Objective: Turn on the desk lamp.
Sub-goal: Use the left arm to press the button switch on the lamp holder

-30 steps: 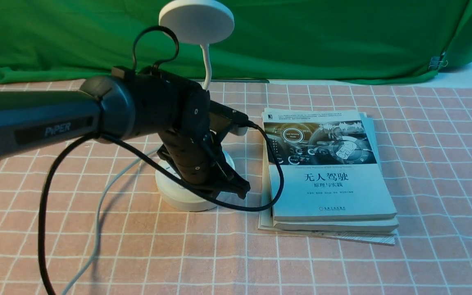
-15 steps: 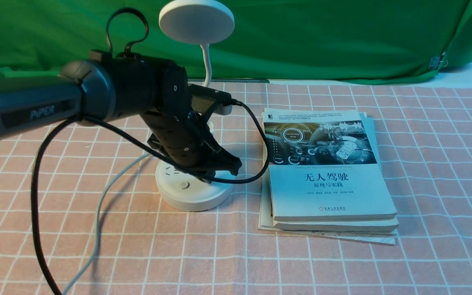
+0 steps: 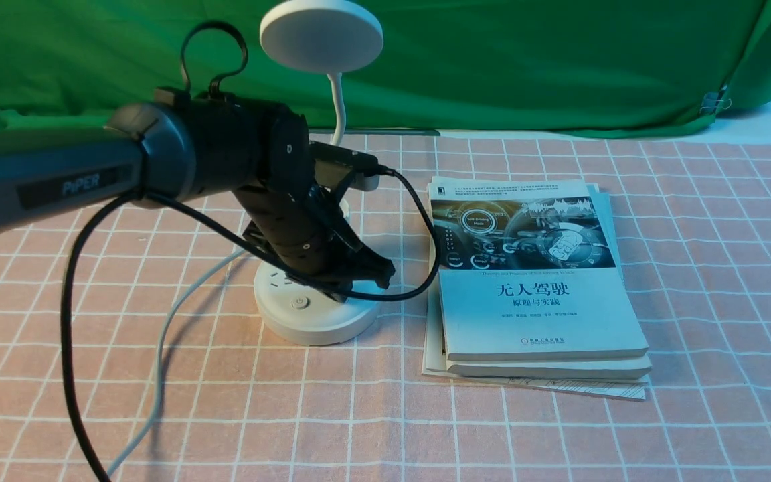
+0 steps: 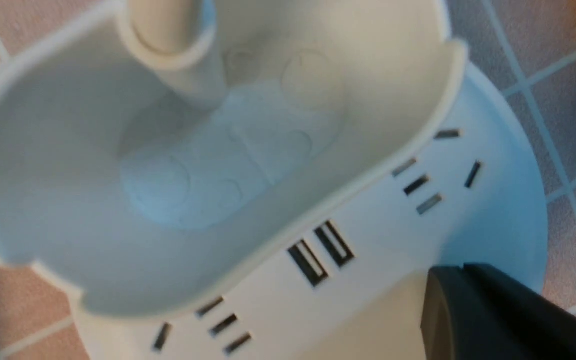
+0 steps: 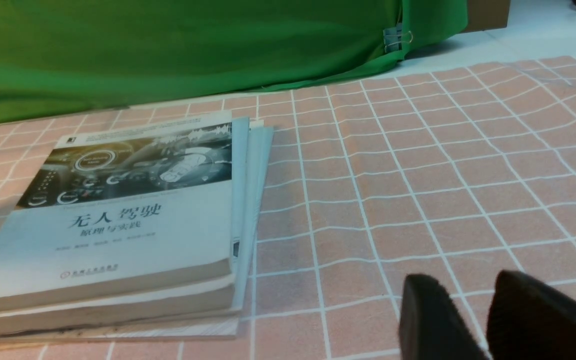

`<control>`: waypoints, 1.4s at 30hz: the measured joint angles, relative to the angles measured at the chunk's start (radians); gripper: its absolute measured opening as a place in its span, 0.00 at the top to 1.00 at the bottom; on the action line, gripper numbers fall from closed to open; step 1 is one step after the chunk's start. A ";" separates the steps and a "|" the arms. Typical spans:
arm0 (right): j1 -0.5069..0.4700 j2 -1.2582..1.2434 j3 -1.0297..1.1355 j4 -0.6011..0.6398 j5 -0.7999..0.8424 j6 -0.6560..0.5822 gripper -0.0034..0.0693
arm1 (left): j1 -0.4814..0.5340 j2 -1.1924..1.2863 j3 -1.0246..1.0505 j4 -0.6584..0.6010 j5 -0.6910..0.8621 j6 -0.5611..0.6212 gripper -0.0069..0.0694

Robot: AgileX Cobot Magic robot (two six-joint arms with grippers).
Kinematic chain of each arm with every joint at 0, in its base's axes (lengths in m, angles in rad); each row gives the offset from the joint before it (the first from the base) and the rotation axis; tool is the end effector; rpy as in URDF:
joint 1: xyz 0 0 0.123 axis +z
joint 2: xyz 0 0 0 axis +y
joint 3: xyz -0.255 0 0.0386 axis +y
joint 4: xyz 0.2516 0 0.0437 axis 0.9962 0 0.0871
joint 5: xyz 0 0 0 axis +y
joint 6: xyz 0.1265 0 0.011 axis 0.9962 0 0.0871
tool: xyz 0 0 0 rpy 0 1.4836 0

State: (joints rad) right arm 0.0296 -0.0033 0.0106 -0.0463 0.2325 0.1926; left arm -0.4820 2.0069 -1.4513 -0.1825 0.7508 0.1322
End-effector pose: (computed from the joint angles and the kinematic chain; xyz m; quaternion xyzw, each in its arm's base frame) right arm 0.1223 0.0023 0.1833 0.0482 0.7573 0.0536 0.6490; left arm 0.3683 -0.2104 0.1243 0.2442 0.9512 -0.1021 0.1588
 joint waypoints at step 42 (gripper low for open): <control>0.000 0.000 0.000 0.000 0.000 0.000 0.62 | -0.070 -0.089 0.084 0.198 -0.037 -0.182 0.88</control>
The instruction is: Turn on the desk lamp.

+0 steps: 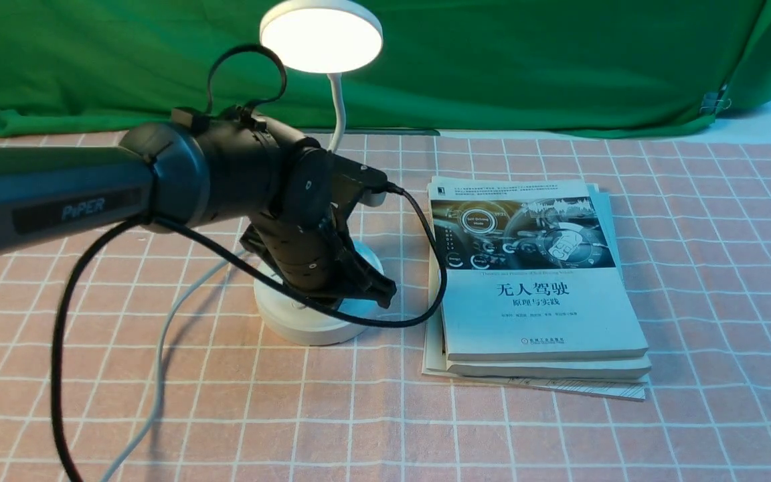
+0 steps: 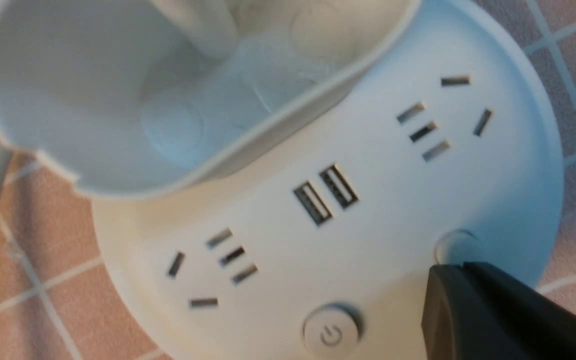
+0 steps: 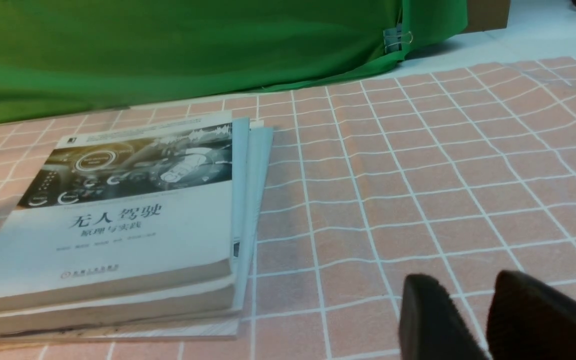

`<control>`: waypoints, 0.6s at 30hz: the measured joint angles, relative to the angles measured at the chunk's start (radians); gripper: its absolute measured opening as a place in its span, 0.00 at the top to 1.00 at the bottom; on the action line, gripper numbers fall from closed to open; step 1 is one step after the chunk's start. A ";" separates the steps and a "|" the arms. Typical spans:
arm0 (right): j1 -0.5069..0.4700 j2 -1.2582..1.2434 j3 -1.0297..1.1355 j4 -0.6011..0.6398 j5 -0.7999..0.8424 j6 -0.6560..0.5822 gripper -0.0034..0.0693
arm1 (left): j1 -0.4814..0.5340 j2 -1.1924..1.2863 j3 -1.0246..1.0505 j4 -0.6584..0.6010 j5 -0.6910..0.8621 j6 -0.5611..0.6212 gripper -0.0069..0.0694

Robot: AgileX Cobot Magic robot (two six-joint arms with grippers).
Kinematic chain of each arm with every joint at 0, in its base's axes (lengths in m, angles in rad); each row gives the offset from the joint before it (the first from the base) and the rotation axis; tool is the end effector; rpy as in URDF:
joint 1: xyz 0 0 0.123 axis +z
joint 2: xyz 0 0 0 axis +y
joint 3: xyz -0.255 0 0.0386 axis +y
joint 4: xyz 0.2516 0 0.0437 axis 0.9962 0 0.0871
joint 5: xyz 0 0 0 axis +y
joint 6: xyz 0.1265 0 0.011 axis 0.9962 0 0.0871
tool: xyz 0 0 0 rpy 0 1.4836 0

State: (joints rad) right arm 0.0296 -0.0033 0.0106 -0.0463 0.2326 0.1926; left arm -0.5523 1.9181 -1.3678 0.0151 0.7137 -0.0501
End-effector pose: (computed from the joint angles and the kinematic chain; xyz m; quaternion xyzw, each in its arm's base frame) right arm 0.1223 0.0023 0.1833 0.0482 0.7574 0.0536 0.6490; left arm 0.3489 -0.2136 0.1381 0.2481 0.9487 -0.0524 0.1887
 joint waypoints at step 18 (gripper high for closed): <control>0.000 0.000 0.000 0.000 0.000 0.000 0.62 | 0.000 -0.725 0.546 -0.051 -0.187 -0.118 0.88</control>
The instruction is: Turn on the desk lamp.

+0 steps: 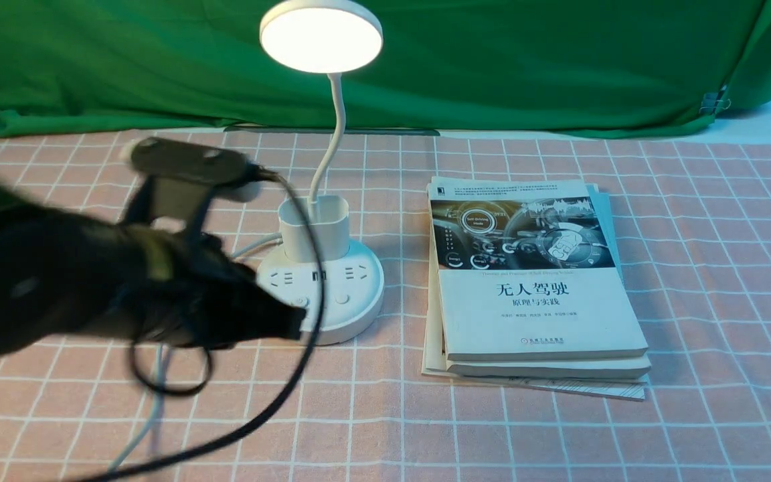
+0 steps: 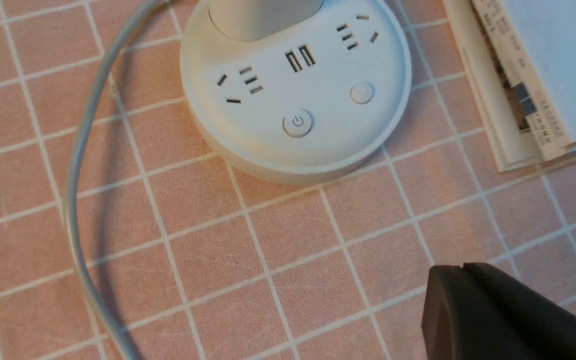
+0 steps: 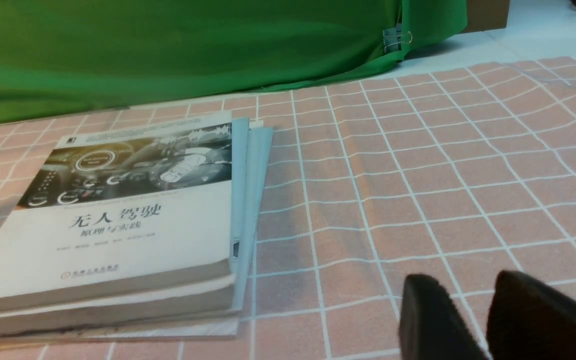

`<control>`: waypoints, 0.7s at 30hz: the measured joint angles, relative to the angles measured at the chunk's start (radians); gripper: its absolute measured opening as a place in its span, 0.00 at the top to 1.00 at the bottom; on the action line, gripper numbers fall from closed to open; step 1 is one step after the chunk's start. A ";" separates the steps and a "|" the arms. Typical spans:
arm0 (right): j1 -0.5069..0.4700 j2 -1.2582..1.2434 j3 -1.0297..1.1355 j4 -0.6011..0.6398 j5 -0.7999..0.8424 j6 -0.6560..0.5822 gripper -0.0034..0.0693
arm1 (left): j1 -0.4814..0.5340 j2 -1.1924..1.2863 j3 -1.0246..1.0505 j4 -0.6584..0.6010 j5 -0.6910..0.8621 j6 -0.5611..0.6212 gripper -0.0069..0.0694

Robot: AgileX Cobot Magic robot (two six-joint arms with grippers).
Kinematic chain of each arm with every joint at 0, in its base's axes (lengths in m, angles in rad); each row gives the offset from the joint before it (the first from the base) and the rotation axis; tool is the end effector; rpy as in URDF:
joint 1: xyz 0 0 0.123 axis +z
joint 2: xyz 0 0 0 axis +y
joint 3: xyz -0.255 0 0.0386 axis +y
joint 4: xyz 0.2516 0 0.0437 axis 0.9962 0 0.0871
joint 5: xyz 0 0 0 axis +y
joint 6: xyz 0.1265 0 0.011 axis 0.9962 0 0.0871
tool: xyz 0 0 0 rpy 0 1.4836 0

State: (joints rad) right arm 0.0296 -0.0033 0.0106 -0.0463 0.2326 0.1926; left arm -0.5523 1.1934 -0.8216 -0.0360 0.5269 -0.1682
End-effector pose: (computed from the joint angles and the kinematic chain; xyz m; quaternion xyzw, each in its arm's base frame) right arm 0.1223 0.0023 0.1833 0.0482 0.7574 0.0536 0.6490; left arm 0.2368 -0.1486 0.2315 0.1664 0.9137 -0.1439 0.3418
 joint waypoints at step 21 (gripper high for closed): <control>0.000 0.000 0.000 0.000 0.000 0.000 0.62 | 0.000 -0.708 0.127 0.036 0.039 -0.013 0.88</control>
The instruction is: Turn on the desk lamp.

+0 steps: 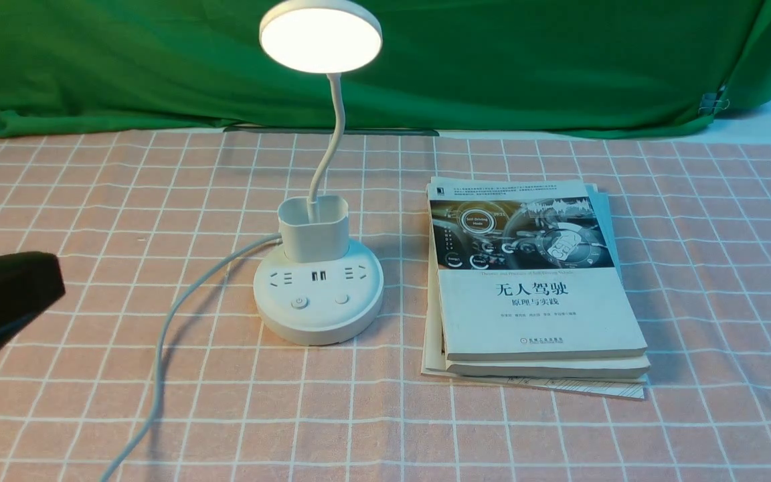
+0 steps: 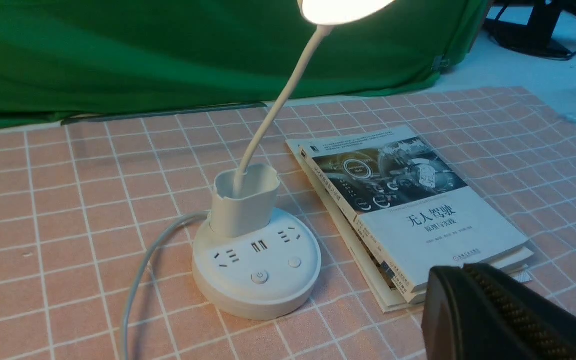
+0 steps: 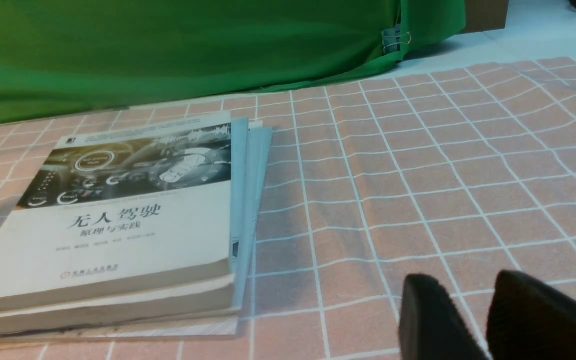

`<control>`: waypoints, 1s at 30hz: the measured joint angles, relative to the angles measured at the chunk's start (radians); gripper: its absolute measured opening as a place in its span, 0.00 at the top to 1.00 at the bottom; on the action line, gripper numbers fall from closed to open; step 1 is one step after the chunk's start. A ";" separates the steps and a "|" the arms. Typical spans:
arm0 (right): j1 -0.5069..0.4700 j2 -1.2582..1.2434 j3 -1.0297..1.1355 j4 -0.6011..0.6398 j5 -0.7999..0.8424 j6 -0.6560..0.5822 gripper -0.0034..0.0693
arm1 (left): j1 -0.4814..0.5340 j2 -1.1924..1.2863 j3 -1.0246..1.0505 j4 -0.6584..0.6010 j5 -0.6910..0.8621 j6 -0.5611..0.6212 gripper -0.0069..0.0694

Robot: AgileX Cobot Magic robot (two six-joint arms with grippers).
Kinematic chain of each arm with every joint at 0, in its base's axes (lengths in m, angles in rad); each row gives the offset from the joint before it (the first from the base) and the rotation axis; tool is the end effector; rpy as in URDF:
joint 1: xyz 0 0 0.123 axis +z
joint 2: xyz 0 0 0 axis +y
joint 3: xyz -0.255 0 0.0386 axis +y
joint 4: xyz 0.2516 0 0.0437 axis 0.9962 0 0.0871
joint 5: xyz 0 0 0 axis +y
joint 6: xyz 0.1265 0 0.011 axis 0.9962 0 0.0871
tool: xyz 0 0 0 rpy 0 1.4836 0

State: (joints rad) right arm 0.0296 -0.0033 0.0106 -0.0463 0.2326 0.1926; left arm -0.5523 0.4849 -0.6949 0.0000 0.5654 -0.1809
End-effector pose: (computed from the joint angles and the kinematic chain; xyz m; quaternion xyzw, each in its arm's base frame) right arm 0.1223 0.0023 0.1833 0.0482 0.7574 0.0536 0.6490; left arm 0.1292 -0.0796 0.3375 0.1468 0.7816 -0.2173 0.5659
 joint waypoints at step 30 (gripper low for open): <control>0.000 0.000 0.000 0.000 0.000 0.000 0.62 | 0.630 -0.483 0.700 -0.081 -0.486 0.205 0.88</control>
State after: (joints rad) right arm 0.0296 -0.0033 0.0106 -0.0463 0.2326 0.1926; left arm 0.0775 0.0022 0.0051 -0.0812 0.0791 0.0242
